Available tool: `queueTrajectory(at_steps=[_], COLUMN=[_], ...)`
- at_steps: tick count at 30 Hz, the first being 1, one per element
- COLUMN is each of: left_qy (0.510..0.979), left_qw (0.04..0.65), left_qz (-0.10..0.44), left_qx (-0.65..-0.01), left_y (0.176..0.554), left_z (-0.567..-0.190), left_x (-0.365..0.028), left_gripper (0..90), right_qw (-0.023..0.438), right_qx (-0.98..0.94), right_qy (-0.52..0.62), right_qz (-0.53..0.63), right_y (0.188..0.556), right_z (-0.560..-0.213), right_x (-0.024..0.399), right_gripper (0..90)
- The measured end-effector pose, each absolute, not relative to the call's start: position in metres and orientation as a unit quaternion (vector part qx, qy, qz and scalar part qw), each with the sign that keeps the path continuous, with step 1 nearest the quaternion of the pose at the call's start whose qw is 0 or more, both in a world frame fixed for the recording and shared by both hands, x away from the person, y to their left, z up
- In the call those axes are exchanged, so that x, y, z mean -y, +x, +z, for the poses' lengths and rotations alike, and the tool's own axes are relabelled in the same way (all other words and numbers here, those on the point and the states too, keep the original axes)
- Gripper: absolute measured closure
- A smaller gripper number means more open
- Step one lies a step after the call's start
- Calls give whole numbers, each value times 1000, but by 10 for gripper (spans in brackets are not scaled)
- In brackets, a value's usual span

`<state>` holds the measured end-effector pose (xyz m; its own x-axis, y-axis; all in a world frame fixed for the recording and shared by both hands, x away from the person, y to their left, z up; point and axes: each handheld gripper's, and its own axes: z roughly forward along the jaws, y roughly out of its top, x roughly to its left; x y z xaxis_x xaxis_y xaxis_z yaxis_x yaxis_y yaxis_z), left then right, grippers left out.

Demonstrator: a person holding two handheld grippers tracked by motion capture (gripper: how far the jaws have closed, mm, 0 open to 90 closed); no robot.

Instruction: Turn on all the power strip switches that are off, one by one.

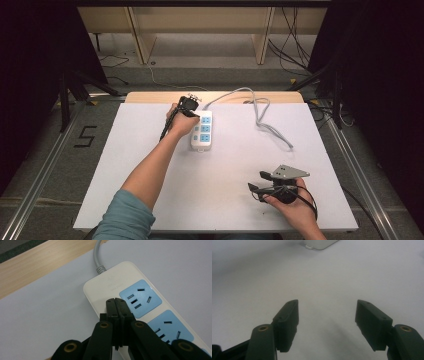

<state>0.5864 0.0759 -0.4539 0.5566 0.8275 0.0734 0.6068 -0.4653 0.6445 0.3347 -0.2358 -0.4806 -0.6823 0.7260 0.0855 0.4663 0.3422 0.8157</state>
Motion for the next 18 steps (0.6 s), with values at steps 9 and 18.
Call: queueTrajectory(at_steps=[9,18], left_qy=[805,799], left_qw=[335,341], left_qz=[197,199], left_qx=[-448,-454], left_y=[584,578], left_z=[-440,-430], left_x=[-83,-92], left_gripper=[824,747], right_qw=[148,149], right_qx=[-805,-807], right_qy=[372,371], right_qz=[437,435], right_y=[336,335], right_z=[-482,-481], right_x=[237,236], right_gripper=[365,365])
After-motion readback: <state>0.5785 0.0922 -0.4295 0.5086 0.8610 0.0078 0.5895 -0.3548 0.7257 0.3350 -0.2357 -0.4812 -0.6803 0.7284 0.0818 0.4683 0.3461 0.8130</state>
